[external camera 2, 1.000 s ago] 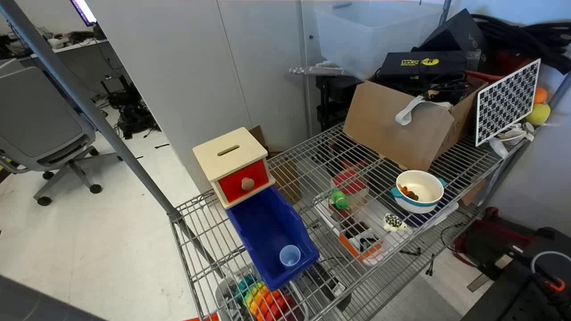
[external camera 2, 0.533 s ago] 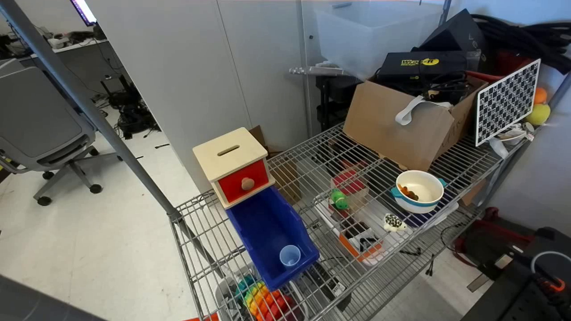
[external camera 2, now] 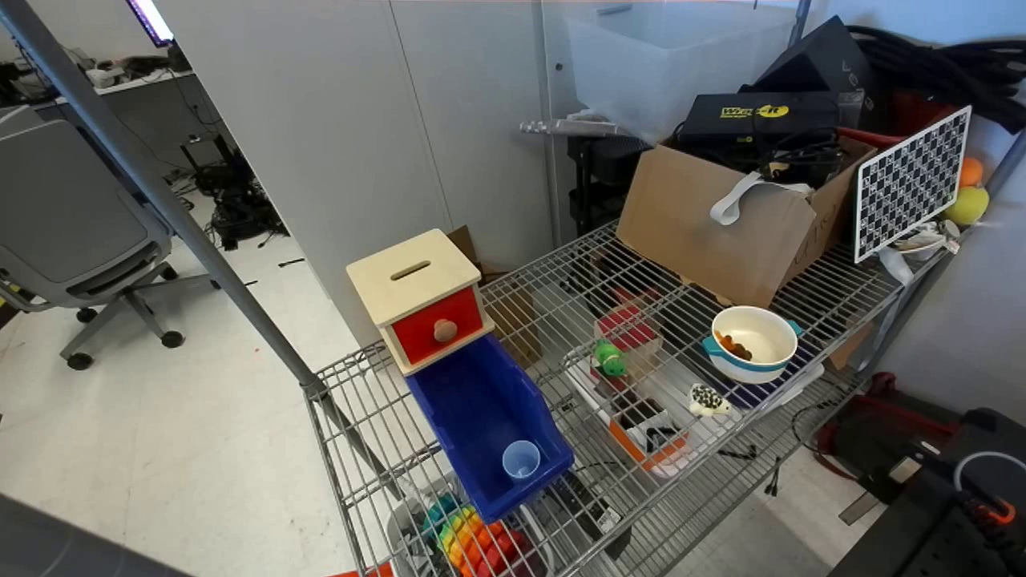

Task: Take the toy out of the bowl

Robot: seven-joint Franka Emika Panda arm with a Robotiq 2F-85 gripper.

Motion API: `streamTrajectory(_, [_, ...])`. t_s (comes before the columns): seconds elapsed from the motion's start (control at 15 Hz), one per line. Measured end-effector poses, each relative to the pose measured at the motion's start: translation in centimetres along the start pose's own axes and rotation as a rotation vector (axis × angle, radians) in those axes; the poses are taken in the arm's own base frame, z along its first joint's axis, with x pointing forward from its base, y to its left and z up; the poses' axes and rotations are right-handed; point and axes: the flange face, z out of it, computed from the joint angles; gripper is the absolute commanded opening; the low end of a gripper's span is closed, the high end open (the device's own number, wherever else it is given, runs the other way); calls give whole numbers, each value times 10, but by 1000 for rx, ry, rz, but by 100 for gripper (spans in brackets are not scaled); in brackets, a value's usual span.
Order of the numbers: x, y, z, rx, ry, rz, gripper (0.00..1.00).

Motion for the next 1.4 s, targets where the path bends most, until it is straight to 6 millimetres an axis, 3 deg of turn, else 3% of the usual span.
streamTrajectory(0.33, [42,21,7,3,30,54,100])
streamTrajectory(0.53, [82,41,18,3,53,102,100])
streamTrajectory(0.73, [127,64,42,17,91,150,100])
streamTrajectory(1.0, [182,91,107,32,106,196,100])
streamTrajectory(1.4, [235,112,241,61,-16,240,100])
